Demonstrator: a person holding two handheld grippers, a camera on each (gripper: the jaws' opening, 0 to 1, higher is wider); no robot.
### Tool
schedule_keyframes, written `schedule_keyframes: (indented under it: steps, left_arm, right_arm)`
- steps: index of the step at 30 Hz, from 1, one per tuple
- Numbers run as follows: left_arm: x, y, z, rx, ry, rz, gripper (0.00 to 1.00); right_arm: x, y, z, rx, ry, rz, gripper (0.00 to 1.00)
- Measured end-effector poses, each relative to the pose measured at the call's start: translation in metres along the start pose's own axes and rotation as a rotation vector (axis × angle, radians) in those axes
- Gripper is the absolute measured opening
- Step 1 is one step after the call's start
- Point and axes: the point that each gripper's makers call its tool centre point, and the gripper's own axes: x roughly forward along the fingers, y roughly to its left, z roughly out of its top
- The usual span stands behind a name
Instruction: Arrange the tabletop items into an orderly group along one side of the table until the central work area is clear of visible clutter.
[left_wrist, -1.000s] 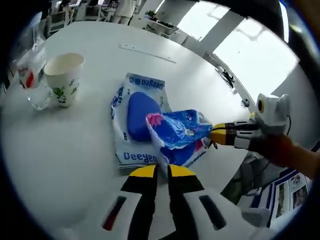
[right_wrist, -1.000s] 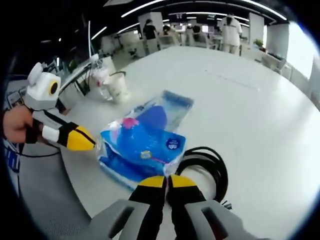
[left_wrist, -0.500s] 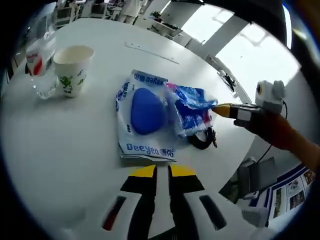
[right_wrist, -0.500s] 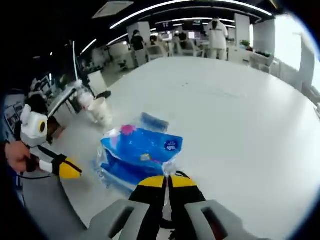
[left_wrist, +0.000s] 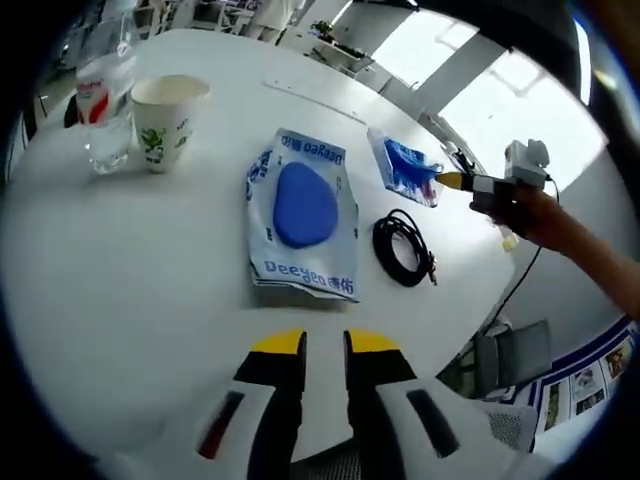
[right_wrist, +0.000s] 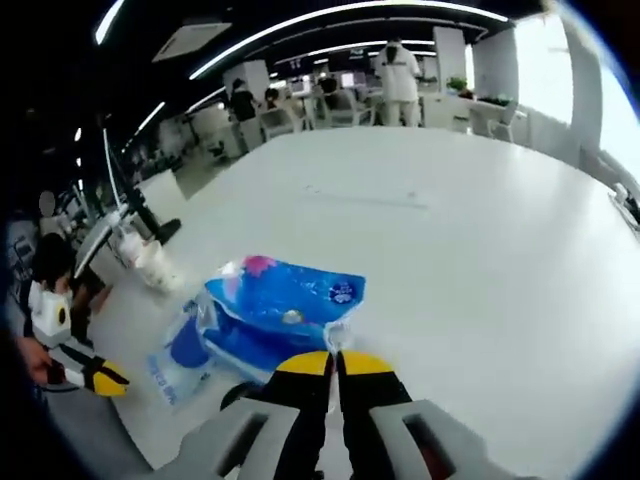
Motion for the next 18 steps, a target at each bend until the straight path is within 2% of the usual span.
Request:
schedule_keyframes:
  steps: [7, 18]
  left_arm:
    - [-0.011, 0.005, -0.003, -0.013, -0.009, 0.013, 0.16]
    - [-0.026, 0.014, -0.009, -0.051, -0.033, 0.042, 0.18]
  right_arm:
    - [0.009, -0.032, -0.009, 0.023, 0.036, -0.029, 0.00]
    - [0.022, -0.051, -0.022, 0.036, 0.077, -0.044, 0.00]
